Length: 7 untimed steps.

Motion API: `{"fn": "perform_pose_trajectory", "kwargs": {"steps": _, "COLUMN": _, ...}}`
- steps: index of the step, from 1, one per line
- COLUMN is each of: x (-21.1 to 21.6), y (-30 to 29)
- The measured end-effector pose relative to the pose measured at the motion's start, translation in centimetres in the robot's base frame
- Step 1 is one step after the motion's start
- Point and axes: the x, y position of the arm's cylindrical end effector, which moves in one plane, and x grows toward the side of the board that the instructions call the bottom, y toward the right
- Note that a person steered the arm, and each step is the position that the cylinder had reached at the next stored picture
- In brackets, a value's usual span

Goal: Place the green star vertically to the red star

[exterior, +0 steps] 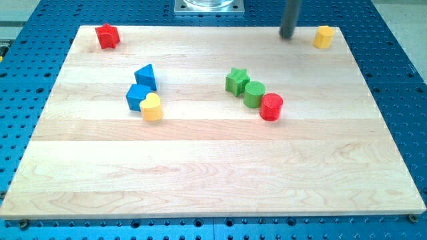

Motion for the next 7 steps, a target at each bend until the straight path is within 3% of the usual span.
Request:
{"fn": "perform_pose_trajectory", "kwargs": {"steps": 1, "x": 2.3, "y": -5.0}}
{"fn": "perform_pose_trajectory", "kwargs": {"steps": 3, "x": 11.1, "y": -8.5}}
{"fn": "perform_pose_trajectory", "kwargs": {"steps": 5, "x": 11.6, "y": -8.5}}
{"fn": "perform_pose_trajectory", "kwargs": {"steps": 7, "x": 16.5, "y": -9.5}}
